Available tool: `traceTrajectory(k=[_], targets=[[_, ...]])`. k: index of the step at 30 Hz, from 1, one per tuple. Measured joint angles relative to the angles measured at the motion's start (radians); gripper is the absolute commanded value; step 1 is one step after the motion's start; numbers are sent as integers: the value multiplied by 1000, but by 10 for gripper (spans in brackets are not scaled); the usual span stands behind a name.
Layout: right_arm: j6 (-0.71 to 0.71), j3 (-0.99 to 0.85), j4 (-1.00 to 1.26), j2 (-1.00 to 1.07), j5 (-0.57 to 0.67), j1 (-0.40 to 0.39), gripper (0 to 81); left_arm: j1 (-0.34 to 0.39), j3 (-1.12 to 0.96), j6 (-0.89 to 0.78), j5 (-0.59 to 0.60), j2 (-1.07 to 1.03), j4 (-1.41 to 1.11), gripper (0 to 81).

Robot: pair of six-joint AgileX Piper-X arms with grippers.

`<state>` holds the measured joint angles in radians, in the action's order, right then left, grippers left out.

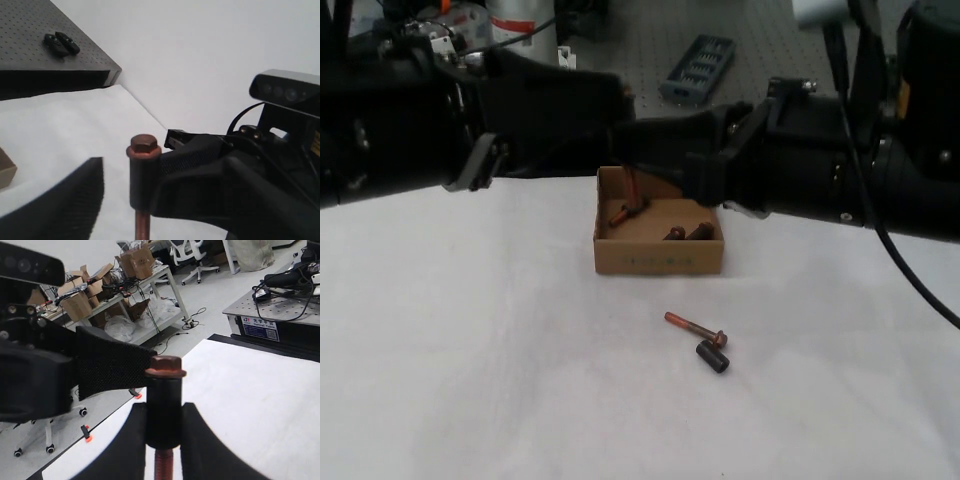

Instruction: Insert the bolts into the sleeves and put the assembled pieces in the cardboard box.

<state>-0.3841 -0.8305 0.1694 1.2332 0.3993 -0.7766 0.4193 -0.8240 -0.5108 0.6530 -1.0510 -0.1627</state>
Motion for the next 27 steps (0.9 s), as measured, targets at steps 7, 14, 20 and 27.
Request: traceTrajectory(k=[7, 14, 20, 27], targets=[[0, 0, 0, 0, 19, 1, 19, -6, 0, -40, 1, 0, -38, 524], [89, 0, -105, 3, 28, 58, 19, -75, 5, -40, 1, 74, -23, 524], [101, -37, -143, 75, 27, 151, 19, -139, 5, 6, -36, 214, 169, 469], [107, -273, -271, 364, 8, 239, 19, -158, 5, 198, -175, 377, 540, 449]])
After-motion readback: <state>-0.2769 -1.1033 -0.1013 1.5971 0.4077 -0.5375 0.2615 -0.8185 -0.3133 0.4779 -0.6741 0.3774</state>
